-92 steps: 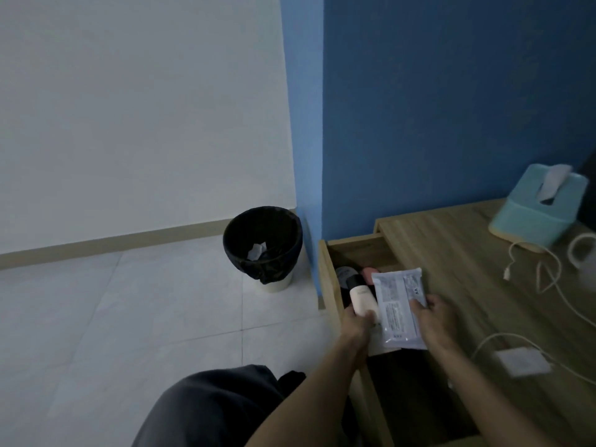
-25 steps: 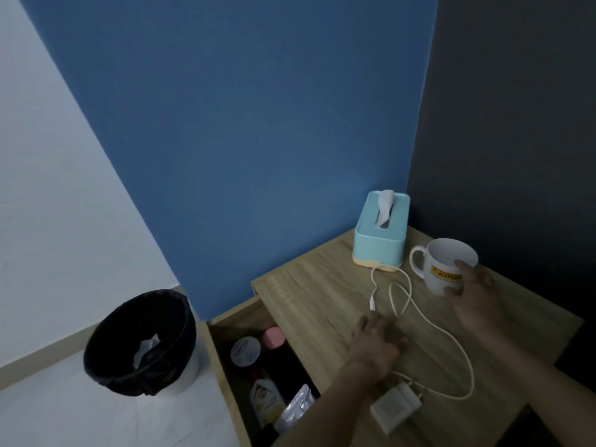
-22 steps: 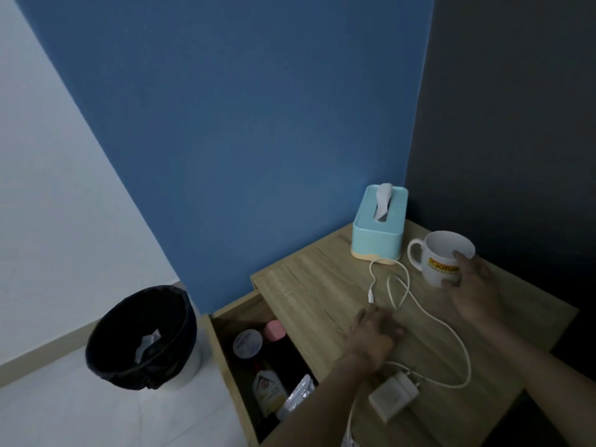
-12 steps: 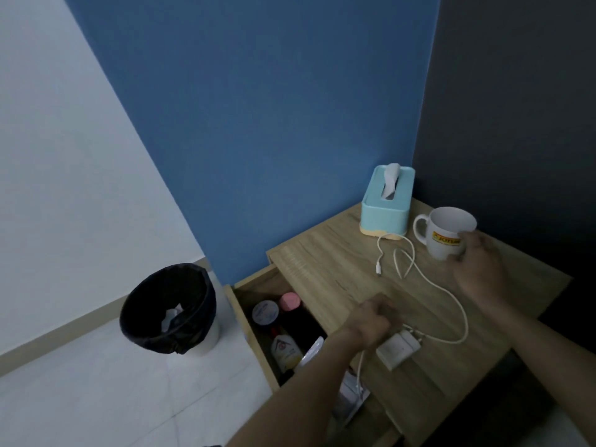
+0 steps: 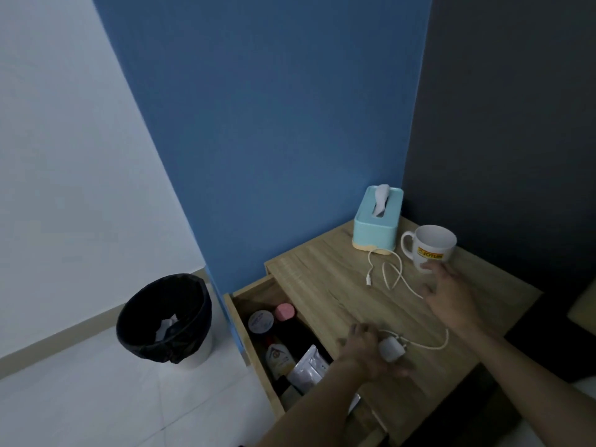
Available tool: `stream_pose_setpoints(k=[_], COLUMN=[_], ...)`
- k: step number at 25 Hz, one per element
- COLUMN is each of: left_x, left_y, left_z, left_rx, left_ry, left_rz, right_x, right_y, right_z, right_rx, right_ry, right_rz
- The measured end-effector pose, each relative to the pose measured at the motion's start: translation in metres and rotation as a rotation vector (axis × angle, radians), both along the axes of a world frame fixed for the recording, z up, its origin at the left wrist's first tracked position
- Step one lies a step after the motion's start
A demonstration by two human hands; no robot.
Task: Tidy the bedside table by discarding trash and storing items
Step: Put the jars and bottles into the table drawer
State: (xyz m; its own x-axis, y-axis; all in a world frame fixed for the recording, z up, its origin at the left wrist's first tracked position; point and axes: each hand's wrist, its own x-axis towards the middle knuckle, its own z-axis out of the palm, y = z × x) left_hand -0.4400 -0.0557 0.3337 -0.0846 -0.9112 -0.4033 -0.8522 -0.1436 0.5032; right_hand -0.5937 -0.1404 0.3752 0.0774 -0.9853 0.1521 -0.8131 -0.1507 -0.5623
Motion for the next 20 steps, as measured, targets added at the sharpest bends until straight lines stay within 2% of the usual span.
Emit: stream_pose_setpoints(k=[3,6,9,13,20], left_x=[-0.004,-0.010,-0.024,-0.035,-0.024], left_y=[-0.008,-0.031,-0.053,-0.064,-0.052], left_z=[-0.002,0.004,0.020,0.028,0.015], left_rx=[-0.012,-0.141,-0.202,-0.209,-0.106], left_ry=[0.049,0.158,0.227,0.214,0.293], left_rz=[0.059,0.154,0.142,0.110,0.155], right_x=[-0.005,-0.013,-0.024,-0.032,-0.035], right_y=[-0.009,-0.017,-0.023,-0.029,-0.031], right_z=[0.011,0.013,0.010,0.005,0.001], right_rx=[-0.031,-0.047,-0.053,-0.050,0.073], right_ry=[-0.069,-0.101,-0.082,-0.064,-0.019], right_rz=[-0.074,-0.109,-0.123,-0.107,-0.088])
